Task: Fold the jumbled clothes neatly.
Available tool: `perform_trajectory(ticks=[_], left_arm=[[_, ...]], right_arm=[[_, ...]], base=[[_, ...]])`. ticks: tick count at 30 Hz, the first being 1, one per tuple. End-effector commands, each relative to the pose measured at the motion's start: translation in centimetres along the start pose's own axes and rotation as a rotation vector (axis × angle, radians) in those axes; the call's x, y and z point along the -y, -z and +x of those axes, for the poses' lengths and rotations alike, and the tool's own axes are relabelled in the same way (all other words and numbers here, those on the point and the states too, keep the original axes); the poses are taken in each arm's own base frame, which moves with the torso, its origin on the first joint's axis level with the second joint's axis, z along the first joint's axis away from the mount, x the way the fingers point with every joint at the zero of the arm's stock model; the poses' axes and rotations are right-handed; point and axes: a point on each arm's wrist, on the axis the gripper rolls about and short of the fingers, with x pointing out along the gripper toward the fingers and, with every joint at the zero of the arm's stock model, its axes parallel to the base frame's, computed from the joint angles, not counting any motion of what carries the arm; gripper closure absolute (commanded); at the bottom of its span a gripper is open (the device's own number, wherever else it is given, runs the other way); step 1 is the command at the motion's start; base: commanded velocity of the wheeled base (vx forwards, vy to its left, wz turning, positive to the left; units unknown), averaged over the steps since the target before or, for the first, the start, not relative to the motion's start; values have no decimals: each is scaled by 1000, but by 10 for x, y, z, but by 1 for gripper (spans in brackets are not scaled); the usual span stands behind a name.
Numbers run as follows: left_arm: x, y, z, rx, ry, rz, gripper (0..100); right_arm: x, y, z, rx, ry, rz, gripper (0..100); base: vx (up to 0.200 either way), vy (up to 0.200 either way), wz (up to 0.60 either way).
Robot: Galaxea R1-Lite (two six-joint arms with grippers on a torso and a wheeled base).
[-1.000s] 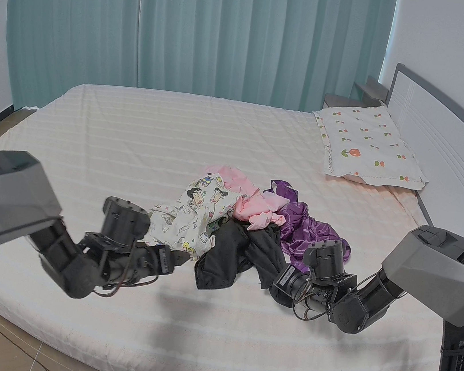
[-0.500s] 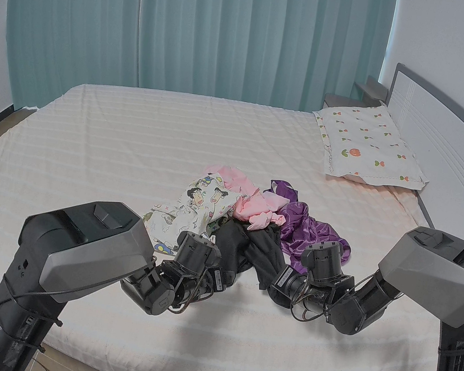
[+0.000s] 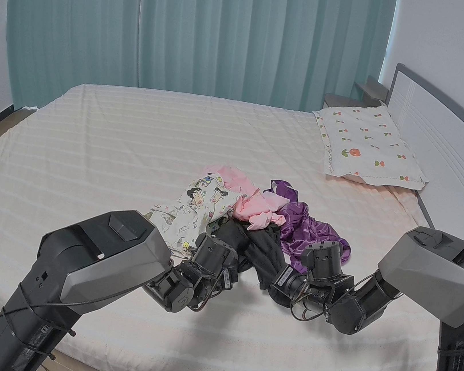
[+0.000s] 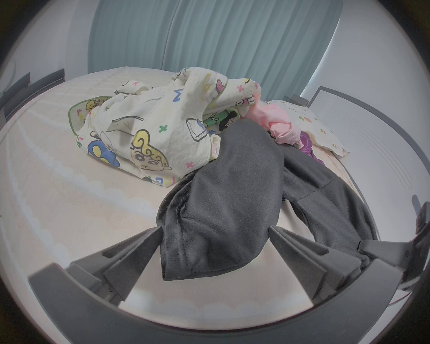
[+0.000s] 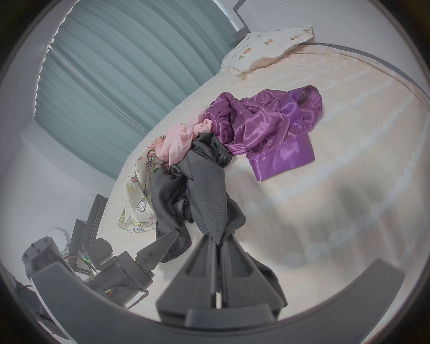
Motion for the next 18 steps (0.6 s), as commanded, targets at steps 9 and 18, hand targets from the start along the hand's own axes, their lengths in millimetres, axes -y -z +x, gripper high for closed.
perform_trajectory(ticks=[9,18], left_arm=[[4,0,-2,-26,-26,-18,100],[-3,-17,-34,-38,-43,-185,100]], right_arm=[[-2,-1,-2,-11,-19,18,100],[-15,-10,-12,41,-135,66,100]], base=[[0,0,0],[0,0,0]])
